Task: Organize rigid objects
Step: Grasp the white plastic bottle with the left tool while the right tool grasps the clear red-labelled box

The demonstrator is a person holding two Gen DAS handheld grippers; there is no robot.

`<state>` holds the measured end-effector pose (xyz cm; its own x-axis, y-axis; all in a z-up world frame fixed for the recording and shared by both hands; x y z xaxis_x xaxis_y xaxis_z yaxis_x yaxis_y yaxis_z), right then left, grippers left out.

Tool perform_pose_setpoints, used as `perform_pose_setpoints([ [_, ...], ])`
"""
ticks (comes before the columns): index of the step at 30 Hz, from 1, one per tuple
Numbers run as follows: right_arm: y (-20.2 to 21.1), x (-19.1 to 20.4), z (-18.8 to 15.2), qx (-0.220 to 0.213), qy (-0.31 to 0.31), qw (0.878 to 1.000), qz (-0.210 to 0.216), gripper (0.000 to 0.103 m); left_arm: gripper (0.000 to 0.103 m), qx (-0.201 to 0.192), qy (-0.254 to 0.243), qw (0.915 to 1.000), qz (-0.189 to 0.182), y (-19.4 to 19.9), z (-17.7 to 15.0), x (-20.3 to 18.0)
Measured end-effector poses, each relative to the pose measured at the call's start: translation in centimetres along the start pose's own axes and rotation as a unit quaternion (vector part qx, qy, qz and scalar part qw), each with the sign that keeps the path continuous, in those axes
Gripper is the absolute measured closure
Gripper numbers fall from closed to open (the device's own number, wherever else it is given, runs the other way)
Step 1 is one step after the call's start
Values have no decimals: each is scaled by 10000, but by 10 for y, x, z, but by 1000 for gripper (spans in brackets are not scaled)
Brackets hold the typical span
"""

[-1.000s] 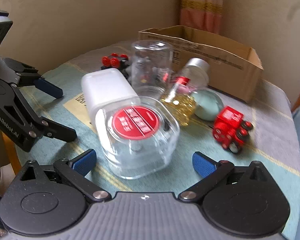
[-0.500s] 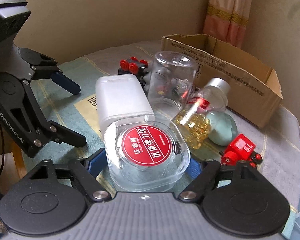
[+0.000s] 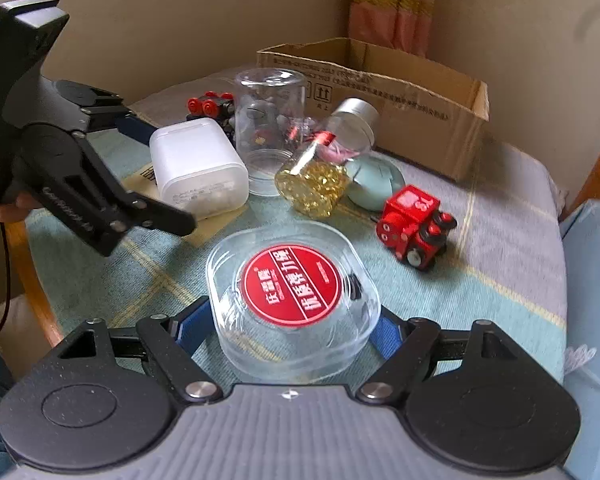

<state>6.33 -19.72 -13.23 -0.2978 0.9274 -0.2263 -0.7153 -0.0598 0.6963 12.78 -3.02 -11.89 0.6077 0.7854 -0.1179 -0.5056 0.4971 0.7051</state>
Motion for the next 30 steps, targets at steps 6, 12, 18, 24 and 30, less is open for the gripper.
perform_pose_setpoints([
  [6, -4, 6, 6, -1, 149, 9999, -43, 16, 19, 16, 104, 9999, 47, -5, 6, 3],
  [12, -7, 9, 14, 9, 251, 9997, 16, 16, 20, 70, 151, 9998, 49, -5, 7, 4],
  [18, -11, 11, 19, 249, 255, 9994, -42, 17, 20, 112, 89, 9999, 82, -1, 7, 0],
  [24, -9, 12, 22, 477, 96, 9986, -204, 17, 20, 116, -35, 9998, 172, 12, 9, -5],
  [30, 3, 15, 28, 433, 137, 9987, -226, 18, 20, 158, -122, 9997, 167, 27, 10, -11],
])
Point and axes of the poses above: each gripper's, at about its wrist camera, not at the fingertips, and y roughly against the way its jaws point, x to its left, z to its top, the point moved 5 cm from there along -y, roughly the way its jaws point, and after that the axes turned 15 degrees about -z, right-handed, at the moved point
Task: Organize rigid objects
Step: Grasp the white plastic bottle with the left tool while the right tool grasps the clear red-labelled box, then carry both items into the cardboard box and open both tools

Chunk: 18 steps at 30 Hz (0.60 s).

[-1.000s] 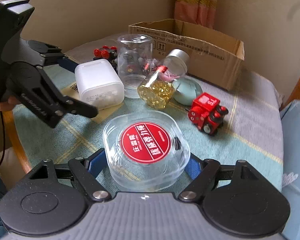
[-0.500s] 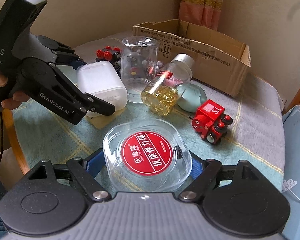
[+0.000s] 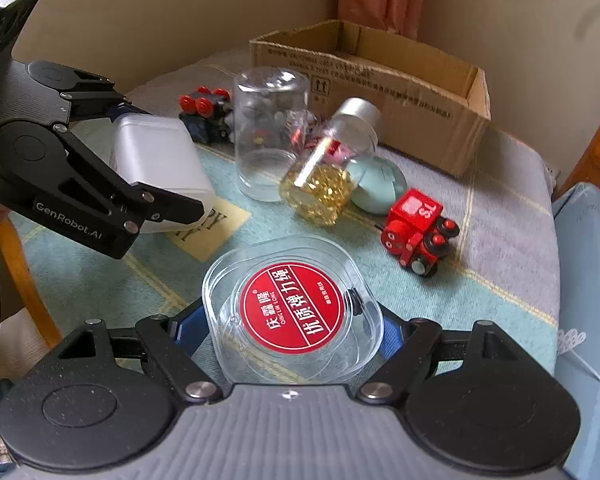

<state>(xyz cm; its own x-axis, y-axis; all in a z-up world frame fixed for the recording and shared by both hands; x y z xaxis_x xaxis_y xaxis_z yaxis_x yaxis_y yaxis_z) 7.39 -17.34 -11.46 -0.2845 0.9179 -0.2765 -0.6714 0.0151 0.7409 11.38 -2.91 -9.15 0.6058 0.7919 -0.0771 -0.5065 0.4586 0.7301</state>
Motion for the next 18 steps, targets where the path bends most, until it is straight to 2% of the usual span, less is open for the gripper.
perform_pose_setpoints([
  [10, 22, -1, 8, -203, 61, 9998, 20, 18, 20, -54, -109, 9999, -79, 27, 6, -11],
  [18, 40, -13, 27, -392, -5, 9991, 166, 18, 20, -209, -149, 9994, -224, 52, 35, -9],
])
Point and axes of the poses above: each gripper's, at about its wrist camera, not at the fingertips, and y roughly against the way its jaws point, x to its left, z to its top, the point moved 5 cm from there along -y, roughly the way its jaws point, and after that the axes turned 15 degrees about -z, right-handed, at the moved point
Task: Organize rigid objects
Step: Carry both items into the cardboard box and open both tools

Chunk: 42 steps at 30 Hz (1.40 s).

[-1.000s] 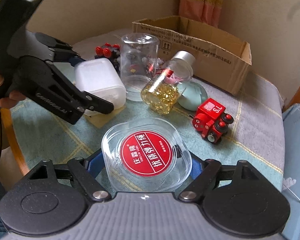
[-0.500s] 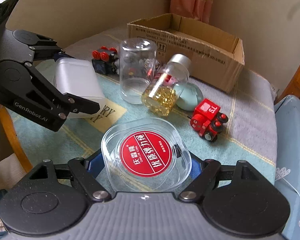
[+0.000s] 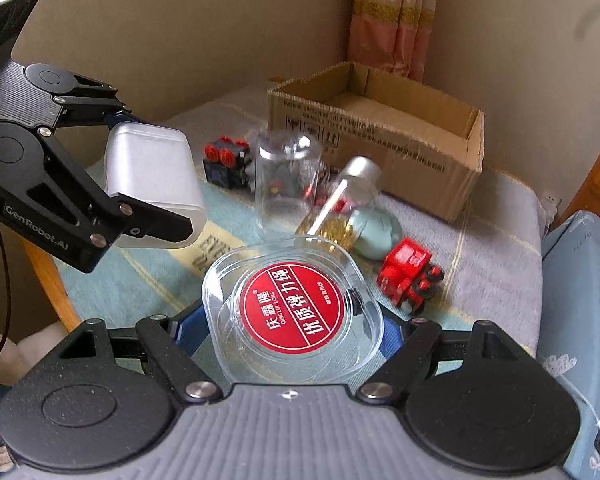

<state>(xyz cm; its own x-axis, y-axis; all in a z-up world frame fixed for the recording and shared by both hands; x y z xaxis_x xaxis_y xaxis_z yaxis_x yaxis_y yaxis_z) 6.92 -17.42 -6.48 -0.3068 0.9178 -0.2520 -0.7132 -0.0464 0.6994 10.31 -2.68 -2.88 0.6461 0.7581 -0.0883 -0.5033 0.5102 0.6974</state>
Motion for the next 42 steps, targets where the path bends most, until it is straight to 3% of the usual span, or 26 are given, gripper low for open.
perform_pose_setpoints([
  [9, 4, -33, 51, -371, -115, 9991, -141, 18, 20, -347, -84, 9992, 157, 8, 62, 27],
  [20, -31, -79, 116, -548, -218, 9976, -351, 18, 20, -440, 233, 9974, 515, -41, 130, 91],
  [30, -72, -107, 144, -456, -421, 9972, -423, 18, 20, -340, 561, 9956, 670, -80, 144, 125],
  [33, -78, -110, 147, -445, -461, 9971, -414, 18, 13, -462, 708, 9935, 757, -88, 145, 133],
  [34, -81, -110, 149, -438, -476, 9971, -408, 18, 9, -466, 723, 9933, 769, -89, 144, 134],
  [42, -98, -115, 157, -350, -542, 9971, -411, 18, 7, -401, 641, 9944, 743, -79, 135, 132],
])
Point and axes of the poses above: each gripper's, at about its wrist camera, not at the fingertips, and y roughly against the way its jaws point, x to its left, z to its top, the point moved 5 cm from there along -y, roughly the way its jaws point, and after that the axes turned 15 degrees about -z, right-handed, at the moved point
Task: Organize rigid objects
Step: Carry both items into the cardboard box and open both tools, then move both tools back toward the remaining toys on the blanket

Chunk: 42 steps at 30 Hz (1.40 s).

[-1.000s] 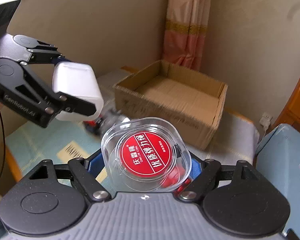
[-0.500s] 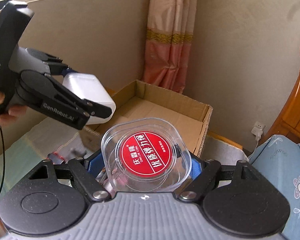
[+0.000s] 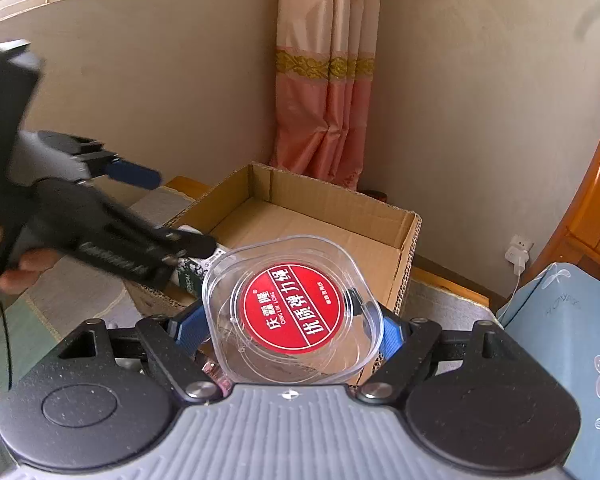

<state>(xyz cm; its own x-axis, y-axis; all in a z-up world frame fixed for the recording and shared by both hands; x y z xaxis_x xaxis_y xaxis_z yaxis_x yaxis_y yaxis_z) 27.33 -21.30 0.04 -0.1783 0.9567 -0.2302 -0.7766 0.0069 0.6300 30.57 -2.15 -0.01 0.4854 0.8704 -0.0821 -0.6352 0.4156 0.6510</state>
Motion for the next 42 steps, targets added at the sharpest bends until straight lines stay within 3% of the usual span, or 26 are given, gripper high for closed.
perform_pose_setpoints([
  [15, -39, -1, 23, 143, -214, 9996, -77, 17, 7, -10, 67, 9998, 204, 41, -28, 12],
  [16, -41, -1, 24, 141, -242, 9996, -88, 13, 7, -14, 60, 9997, 224, 42, -29, 12],
  [17, -41, -1, 25, 113, -257, 9995, -135, 3, 7, -12, 64, 9997, 225, 43, -31, 12],
  [32, 11, 14, 4, -35, -282, 9990, -357, 0, 7, -91, 100, 9997, 183, 70, -48, -1],
  [36, 33, 18, -12, -56, -457, 9981, -406, 0, 6, -126, 196, 9994, 245, 82, -58, -5],
  [42, 63, 20, -47, -88, -715, 9940, -828, 0, 6, -161, 374, 9984, 391, 91, -83, -5],
])
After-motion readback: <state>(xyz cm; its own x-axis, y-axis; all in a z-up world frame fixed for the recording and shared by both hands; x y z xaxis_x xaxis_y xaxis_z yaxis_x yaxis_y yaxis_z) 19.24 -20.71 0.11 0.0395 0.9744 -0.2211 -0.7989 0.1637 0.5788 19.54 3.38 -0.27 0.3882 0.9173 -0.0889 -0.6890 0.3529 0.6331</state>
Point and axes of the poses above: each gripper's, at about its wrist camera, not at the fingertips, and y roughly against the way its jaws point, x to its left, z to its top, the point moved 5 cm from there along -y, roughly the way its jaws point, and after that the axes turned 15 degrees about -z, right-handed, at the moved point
